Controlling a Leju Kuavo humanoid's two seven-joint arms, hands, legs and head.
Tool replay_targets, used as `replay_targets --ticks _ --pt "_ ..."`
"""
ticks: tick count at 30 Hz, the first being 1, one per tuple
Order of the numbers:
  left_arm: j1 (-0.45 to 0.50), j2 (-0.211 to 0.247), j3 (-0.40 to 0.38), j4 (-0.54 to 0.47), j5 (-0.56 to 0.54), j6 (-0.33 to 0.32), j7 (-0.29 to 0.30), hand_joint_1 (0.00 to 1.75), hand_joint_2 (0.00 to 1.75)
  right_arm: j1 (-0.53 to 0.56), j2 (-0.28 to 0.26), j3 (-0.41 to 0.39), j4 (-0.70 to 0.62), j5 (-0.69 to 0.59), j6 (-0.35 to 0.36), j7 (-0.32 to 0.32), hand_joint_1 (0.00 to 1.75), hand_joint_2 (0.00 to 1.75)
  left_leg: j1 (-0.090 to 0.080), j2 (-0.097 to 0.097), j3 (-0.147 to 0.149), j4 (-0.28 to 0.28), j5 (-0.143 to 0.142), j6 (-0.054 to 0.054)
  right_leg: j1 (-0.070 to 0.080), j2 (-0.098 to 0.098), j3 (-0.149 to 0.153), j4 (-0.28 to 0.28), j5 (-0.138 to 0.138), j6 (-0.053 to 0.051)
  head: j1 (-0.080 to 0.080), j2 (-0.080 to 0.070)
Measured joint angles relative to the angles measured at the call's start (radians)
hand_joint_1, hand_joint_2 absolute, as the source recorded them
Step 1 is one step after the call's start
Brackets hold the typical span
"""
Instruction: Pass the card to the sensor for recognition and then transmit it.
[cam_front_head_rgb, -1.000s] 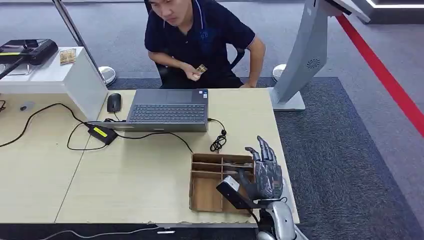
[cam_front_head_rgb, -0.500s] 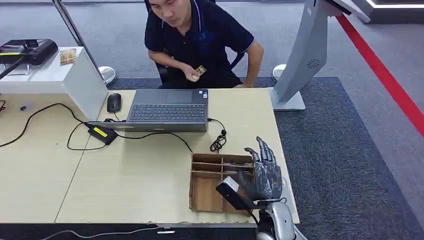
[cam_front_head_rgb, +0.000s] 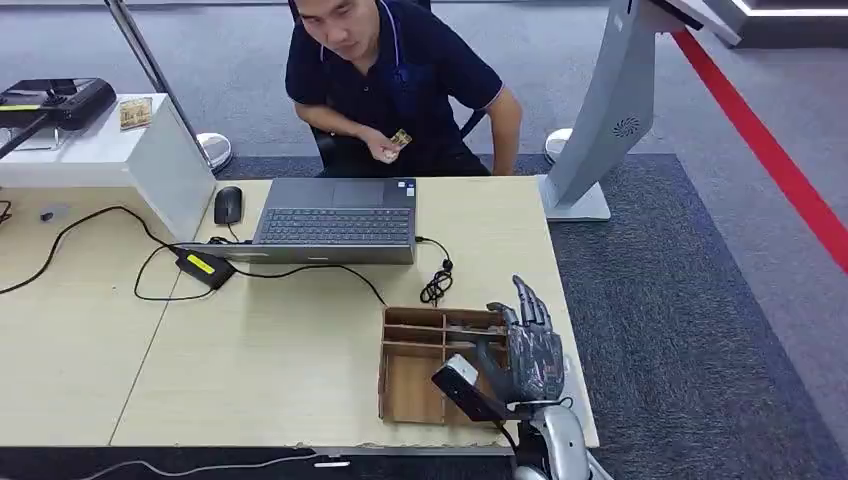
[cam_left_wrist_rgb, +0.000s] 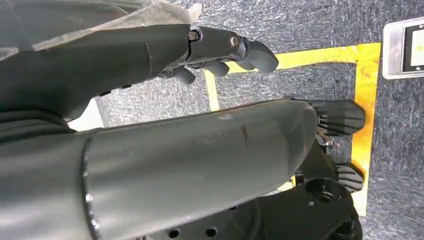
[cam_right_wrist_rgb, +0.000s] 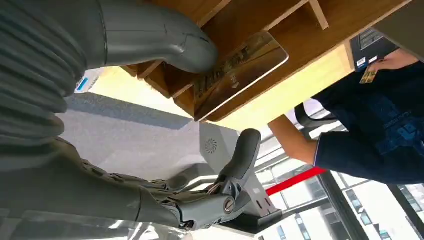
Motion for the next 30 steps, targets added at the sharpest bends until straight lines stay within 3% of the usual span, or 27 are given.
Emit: replay_targets --ticks 5,7,10,18,30 --pt "0.0 0.0 0.0 0.0 0.0 0.0 0.0 0.0 0.0 0.001 0.0 0.0 0.0 -0.001 0.0 0.0 0.8 1.75 0.0 0.0 0.0 0.0 0.0 0.0 0.0 0.0 0.0 0.0 0.0 0.0 0.0 0.0" --pt "0.0 0.0 0.0 0.0 0.0 0.0 0.0 0.0 0.0 0.001 0.0 0.0 0.0 -0.001 0.0 0.0 0.99 1.75 0.0 0.0 0.0 0.0 0.0 0.0 0.0 0.0 0.0 0.0 0.0 0.0 0.0 0.0" --pt "0.0 0.0 0.0 0.0 0.0 0.0 0.0 0.0 0.0 0.001 0.0 0.0 0.0 -0.001 0.0 0.0 1.03 1.75 0.0 0.0 0.0 0.0 0.0 0.0 0.0 0.0 0.0 0.0 0.0 0.0 0.0 0.0" --pt "0.0 0.0 0.0 0.0 0.0 0.0 0.0 0.0 0.0 0.001 0.0 0.0 0.002 -0.001 0.0 0.0 0.93 1.75 0.0 0.0 0.0 0.0 0.0 0.0 0.0 0.0 0.0 0.0 0.0 0.0 0.0 0.0" --pt "0.0 0.0 0.0 0.0 -0.001 0.0 0.0 0.0 0.0 0.001 0.003 0.005 0.009 -0.005 -0.001 -0.003 0.96 1.75 0.0 0.0 0.0 0.0 0.0 0.0 0.0 0.0 0.0 0.0 0.0 0.0 0.0 0.0"
